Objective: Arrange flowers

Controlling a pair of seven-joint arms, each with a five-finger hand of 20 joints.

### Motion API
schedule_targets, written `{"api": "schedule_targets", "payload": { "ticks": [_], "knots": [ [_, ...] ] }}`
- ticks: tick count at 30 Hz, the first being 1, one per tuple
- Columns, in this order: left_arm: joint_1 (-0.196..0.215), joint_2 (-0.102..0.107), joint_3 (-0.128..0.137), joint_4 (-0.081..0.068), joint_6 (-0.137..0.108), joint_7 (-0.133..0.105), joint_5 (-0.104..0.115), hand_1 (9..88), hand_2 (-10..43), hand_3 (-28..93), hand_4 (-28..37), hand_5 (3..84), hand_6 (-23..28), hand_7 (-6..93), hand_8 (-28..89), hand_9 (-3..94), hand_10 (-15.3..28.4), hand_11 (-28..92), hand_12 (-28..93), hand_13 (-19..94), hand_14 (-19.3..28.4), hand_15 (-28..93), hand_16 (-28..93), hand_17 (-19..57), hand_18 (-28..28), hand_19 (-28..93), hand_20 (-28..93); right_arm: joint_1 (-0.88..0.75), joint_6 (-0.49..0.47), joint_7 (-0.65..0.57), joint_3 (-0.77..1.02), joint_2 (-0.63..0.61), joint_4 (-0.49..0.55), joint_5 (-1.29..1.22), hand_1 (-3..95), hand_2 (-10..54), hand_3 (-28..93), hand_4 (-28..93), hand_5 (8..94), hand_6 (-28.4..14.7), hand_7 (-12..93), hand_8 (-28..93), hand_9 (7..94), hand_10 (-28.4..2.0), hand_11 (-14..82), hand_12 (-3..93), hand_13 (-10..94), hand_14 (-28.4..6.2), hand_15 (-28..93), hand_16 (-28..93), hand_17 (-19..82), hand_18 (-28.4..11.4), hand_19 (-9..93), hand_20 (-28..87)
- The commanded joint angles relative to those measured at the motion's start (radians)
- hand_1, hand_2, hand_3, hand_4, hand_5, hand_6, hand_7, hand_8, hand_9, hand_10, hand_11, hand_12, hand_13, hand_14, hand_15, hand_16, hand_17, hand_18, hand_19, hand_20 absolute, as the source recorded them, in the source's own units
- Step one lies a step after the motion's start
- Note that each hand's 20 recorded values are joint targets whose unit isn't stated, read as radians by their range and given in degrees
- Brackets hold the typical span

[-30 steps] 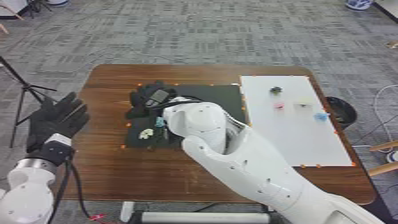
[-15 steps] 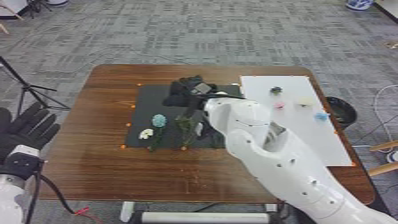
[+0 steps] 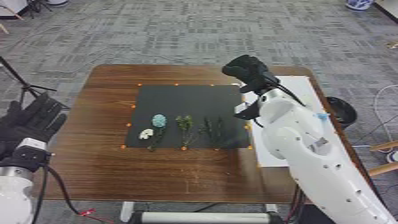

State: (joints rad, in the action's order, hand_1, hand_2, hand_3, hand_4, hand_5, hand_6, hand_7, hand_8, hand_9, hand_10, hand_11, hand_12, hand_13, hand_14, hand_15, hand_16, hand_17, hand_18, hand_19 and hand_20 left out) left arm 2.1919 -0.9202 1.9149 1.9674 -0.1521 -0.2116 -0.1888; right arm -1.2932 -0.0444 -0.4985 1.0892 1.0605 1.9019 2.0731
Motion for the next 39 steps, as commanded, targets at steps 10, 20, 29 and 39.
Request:
{"api": "schedule_targets", "payload": {
  "ticks": [10, 20, 29, 39],
  "knots": [
    [-0.018, 0.019, -0.018, 0.038, 0.036, 0.009, -0.032, 27.7, 15.5, 67, -28.3, 41.8, 7.3, 10.6, -9, 32.5, 14.3, 17, 5, 22, 11.7, 18, -8, -5.1, 10.2, 27, 7, -0.25, -0.225, -0.198, 0.225, -0.187, 0.07, 0.267, 25.8, 1.6, 79, -21, 49.9, -6.2, 11, -10, 46.5, -18.0, 13.0, 13.9, 30, -19.9, 48, 8, 12, -24.0, 66, 20],
    [0.023, -0.012, 0.012, 0.056, 0.026, -0.003, -0.034, 27.4, 15.7, 67, -28.3, 41.6, 7.6, 10.4, -9, 32.3, 14.6, 16, 5, 22, 11.8, 18, -8, -5.3, 10.5, 27, 7, -0.264, -0.215, -0.32, 0.232, -0.2, 0.054, 0.273, 25.0, 0.5, 78, -20, 51.8, -8.4, 10, -10, 47.3, -21.1, 13.5, 13.8, 33, -22.2, 52, 8, 14, -26.0, 69, 20],
    [0.028, -0.026, -0.013, 0.059, 0.024, -0.004, -0.031, 27.2, 15.8, 67, -28.3, 41.5, 7.6, 10.5, -9, 32.2, 14.6, 16, 5, 22, 11.9, 18, -8, -5.4, 10.6, 26, 7, -0.266, -0.34, -0.343, 0.263, -0.22, 0.03, 0.242, 26.0, -4.7, 77, -20, 47.4, -9.0, 8, -9, 43.2, -20.5, 11.6, 13.3, 30, -22.5, 50, 7, 12, -26.3, 69, 19],
    [0.039, -0.013, -0.018, 0.063, 0.02, 0.022, -0.049, 27.1, 15.8, 67, -28.3, 41.1, 7.6, 10.5, -9, 31.3, 14.3, 16, 5, 21, 12.3, 18, -8, -5.5, 10.8, 26, 7, -0.215, -0.311, -0.391, 0.222, -0.222, -0.076, 0.273, 29.7, -7.1, 77, -21, 47.6, -9.7, 8, -9, 42.4, -22.4, 11.6, 13.3, 30, -23.1, 51, 7, 14, -27.5, 72, 20]
  ]
}}
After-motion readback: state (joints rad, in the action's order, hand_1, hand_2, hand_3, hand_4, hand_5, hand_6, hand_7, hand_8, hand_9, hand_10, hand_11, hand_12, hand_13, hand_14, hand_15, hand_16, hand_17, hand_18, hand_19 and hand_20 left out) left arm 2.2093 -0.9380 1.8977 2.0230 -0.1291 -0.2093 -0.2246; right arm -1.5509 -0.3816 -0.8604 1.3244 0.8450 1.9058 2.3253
